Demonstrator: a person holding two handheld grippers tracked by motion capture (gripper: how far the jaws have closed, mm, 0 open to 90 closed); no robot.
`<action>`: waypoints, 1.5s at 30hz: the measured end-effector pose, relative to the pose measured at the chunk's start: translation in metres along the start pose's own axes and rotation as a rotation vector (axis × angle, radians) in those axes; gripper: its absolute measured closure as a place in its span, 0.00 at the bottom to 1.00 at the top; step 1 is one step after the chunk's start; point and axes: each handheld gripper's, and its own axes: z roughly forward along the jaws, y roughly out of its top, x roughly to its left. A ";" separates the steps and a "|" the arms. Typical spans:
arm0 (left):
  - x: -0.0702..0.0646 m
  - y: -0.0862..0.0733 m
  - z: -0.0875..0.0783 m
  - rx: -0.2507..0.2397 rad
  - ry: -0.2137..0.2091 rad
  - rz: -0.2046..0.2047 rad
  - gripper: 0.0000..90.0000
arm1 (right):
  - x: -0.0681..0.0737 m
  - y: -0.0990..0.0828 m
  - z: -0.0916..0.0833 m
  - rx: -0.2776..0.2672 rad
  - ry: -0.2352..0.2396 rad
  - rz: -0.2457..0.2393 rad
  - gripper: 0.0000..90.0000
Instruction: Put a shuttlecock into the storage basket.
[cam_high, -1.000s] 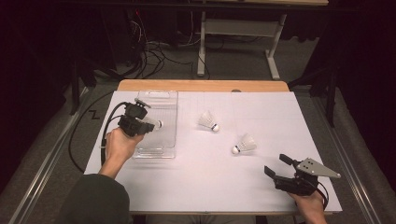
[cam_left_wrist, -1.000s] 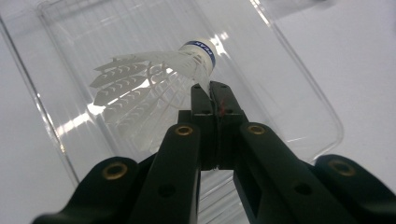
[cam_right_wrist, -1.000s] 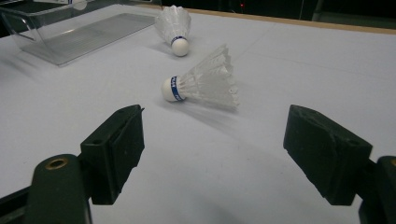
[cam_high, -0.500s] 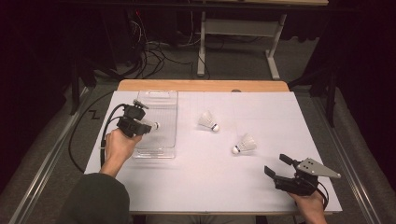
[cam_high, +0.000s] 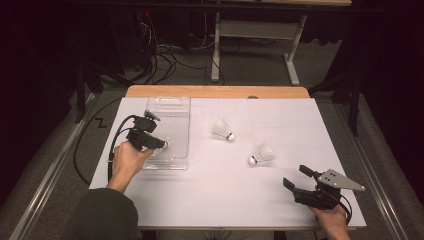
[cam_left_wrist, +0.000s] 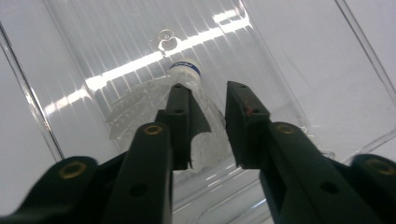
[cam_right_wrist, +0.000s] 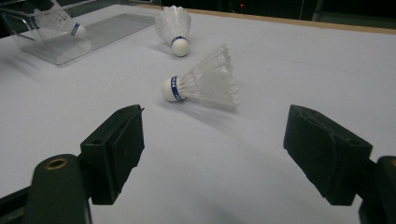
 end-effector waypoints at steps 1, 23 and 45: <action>-0.001 -0.001 -0.002 0.003 -0.006 0.002 0.73 | 0.000 0.000 0.000 0.000 0.000 0.000 0.23; -0.017 -0.014 -0.024 -0.036 -0.043 0.025 0.53 | 0.000 0.000 0.000 0.001 -0.002 -0.001 0.23; -0.041 -0.003 -0.021 -0.054 -0.081 0.075 0.43 | 0.000 0.000 0.000 0.001 -0.001 0.003 0.23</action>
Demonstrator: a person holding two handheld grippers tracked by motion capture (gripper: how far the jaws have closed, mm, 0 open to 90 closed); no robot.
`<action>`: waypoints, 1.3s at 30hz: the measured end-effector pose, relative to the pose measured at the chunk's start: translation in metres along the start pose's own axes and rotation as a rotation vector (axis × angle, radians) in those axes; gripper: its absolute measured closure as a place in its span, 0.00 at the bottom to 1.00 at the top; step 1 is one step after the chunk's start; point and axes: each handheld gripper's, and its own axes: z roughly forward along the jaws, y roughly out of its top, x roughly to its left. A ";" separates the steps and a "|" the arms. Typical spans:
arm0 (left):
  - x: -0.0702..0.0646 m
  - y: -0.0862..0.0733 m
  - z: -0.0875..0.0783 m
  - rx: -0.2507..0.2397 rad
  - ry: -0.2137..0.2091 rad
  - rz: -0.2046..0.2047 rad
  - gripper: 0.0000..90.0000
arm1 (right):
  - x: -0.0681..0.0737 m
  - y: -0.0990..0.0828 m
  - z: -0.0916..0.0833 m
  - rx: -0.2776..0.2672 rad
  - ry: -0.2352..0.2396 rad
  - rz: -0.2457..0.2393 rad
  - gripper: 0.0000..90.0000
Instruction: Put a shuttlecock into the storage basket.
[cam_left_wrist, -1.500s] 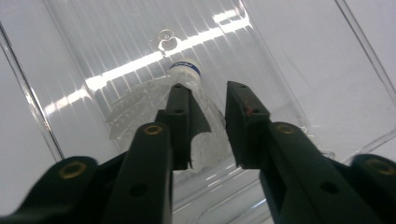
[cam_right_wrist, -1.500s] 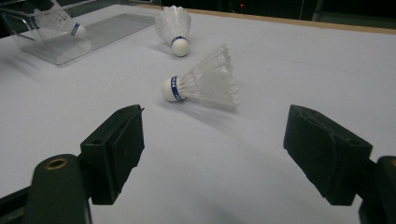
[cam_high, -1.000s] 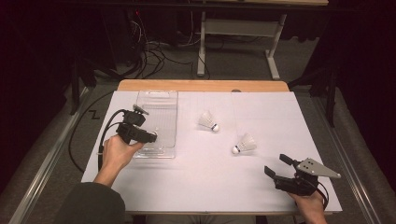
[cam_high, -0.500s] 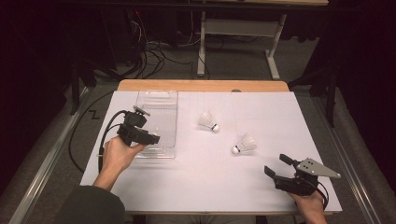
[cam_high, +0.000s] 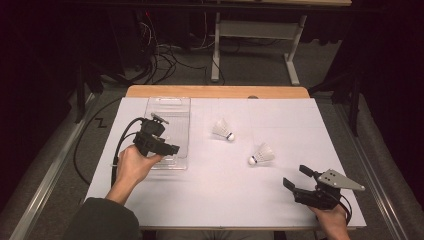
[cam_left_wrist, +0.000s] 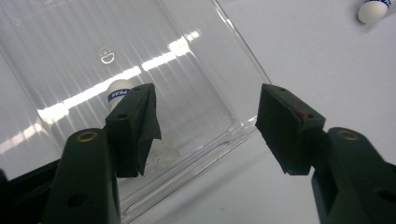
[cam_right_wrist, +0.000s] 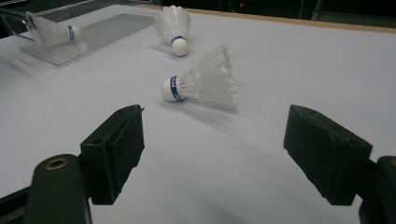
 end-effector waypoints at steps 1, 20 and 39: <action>-0.003 0.001 0.001 -0.002 -0.006 0.004 0.42 | 0.000 0.000 0.000 0.000 0.000 0.001 0.23; -0.029 0.019 0.007 -0.009 -0.029 0.061 0.39 | -0.001 0.001 0.004 0.002 0.005 0.003 0.23; -0.056 0.039 0.023 -0.004 -0.046 0.108 0.39 | 0.000 0.002 0.004 0.000 0.014 -0.002 0.23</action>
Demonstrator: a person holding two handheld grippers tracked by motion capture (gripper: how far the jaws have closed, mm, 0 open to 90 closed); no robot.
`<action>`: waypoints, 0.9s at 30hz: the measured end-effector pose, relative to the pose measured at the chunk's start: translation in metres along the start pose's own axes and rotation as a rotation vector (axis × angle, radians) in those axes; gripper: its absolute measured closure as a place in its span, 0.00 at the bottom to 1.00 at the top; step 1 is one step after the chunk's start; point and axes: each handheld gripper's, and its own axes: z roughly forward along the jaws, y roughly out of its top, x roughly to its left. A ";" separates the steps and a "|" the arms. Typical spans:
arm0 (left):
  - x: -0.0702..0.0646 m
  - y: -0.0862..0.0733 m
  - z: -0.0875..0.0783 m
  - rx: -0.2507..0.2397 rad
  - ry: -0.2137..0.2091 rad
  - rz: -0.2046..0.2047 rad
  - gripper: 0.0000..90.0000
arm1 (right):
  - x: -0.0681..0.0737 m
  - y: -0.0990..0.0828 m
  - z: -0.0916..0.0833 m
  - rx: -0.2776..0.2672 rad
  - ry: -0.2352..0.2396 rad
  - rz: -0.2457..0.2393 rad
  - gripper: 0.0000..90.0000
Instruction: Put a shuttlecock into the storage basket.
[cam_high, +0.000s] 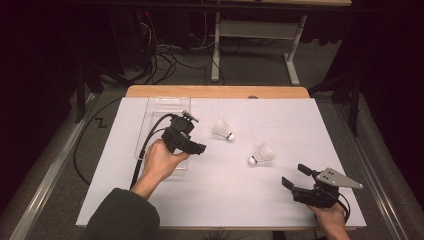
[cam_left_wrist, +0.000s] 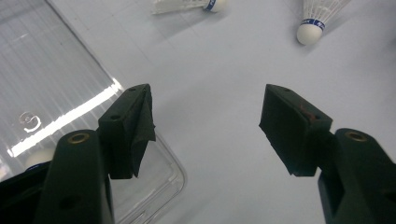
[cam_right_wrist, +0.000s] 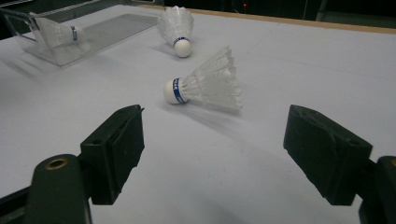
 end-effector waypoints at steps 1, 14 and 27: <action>-0.001 0.001 0.002 -0.001 0.000 0.001 0.39 | 0.001 0.000 -0.001 -0.003 0.001 0.001 0.23; -0.006 0.019 0.026 0.002 -0.015 -0.008 0.38 | 0.002 -0.001 -0.003 -0.002 0.008 -0.011 0.23; -0.009 0.036 0.045 0.017 -0.007 -0.010 0.38 | 0.002 -0.001 -0.003 -0.003 0.008 -0.011 0.23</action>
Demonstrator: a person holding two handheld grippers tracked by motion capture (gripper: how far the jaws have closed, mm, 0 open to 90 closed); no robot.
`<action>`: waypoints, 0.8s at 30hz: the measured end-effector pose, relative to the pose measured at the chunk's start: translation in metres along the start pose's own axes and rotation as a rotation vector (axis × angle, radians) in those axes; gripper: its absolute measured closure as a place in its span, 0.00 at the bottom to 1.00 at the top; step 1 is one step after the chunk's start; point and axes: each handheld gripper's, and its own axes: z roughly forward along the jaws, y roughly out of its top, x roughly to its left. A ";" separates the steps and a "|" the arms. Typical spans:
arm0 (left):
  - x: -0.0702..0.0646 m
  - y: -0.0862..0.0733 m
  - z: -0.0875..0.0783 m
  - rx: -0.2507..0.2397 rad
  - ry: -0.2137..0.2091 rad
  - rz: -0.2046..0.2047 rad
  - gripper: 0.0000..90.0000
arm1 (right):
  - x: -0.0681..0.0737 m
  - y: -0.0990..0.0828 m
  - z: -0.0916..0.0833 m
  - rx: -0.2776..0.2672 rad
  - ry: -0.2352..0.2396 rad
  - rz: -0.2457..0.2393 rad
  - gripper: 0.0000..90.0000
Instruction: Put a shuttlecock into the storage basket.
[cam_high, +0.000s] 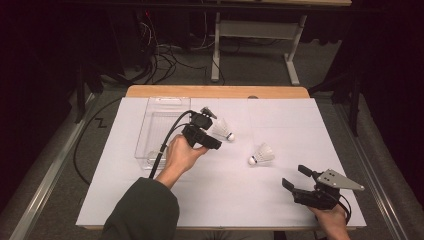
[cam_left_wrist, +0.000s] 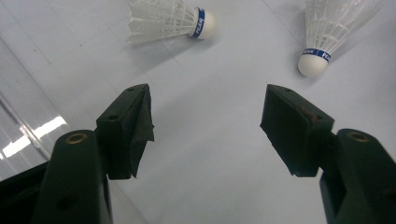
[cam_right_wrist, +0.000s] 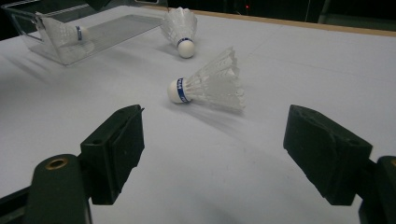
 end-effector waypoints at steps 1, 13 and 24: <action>0.000 0.001 0.002 0.004 0.000 0.000 0.38 | 0.000 0.000 0.000 0.000 0.001 -0.001 0.23; 0.006 0.015 0.026 0.039 0.029 -0.020 0.38 | 0.000 0.000 0.001 0.002 0.007 0.000 0.23; 0.010 0.027 0.040 0.065 0.040 -0.034 0.38 | 0.000 0.000 0.002 0.004 0.012 -0.002 0.23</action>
